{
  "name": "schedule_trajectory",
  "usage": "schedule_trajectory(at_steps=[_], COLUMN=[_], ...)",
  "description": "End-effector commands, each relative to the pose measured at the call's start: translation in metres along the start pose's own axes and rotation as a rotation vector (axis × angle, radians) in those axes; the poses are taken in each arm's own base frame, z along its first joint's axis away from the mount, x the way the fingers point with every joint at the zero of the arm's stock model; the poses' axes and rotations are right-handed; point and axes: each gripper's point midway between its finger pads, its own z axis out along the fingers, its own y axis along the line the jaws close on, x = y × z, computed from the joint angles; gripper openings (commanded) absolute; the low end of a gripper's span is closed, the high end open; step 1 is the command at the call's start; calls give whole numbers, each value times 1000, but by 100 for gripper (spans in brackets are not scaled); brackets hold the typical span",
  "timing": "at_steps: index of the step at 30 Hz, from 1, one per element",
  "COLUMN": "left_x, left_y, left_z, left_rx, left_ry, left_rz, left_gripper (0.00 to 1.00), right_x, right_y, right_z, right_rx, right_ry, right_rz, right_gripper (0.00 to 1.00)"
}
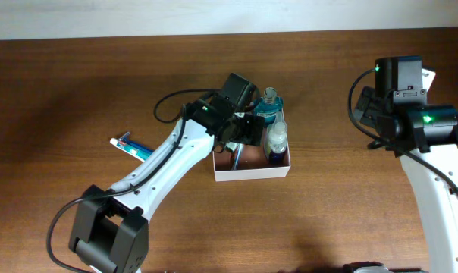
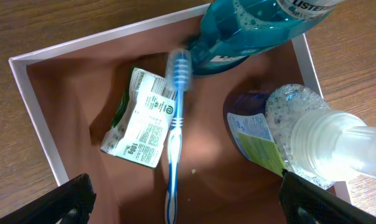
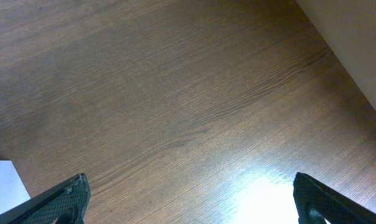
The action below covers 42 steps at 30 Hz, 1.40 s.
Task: Pack container
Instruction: 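Carry the toothbrush with the left gripper into the box and release, then move the left gripper back and grasp the Colgate toothpaste tube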
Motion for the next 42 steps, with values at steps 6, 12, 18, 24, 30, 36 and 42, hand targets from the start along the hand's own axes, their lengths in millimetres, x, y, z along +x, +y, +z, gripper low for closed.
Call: schedule_trajectory(at_steps=[6, 12, 18, 24, 30, 36, 42], left_x=[-34, -6, 40, 80, 103, 130, 129], left_y=[75, 185, 250, 258, 264, 290, 303], left_z=[-42, -72, -70, -47, -25, -13, -5], left_rx=[-104, -278, -371, -347, -381, -447, -427], left_ry=[-57, 8, 75, 149, 144, 107, 33], left_rz=[-156, -491, -809, -979, -1081, -1221, -1316], left_gripper=[96, 99, 99, 96, 80, 71, 70], right_x=[-5, -5, -5, -5, -5, -5, -5], right_y=[-4, -4, -4, -4, -4, -4, -4], right_z=[-1, -1, -1, -1, -1, -1, -1], right_rx=[14, 14, 14, 14, 14, 14, 14], right_ry=[-15, -15, -15, -15, -15, -15, -15], right_rz=[10, 10, 10, 10, 10, 10, 10], right_gripper=[99, 99, 99, 99, 99, 99, 99])
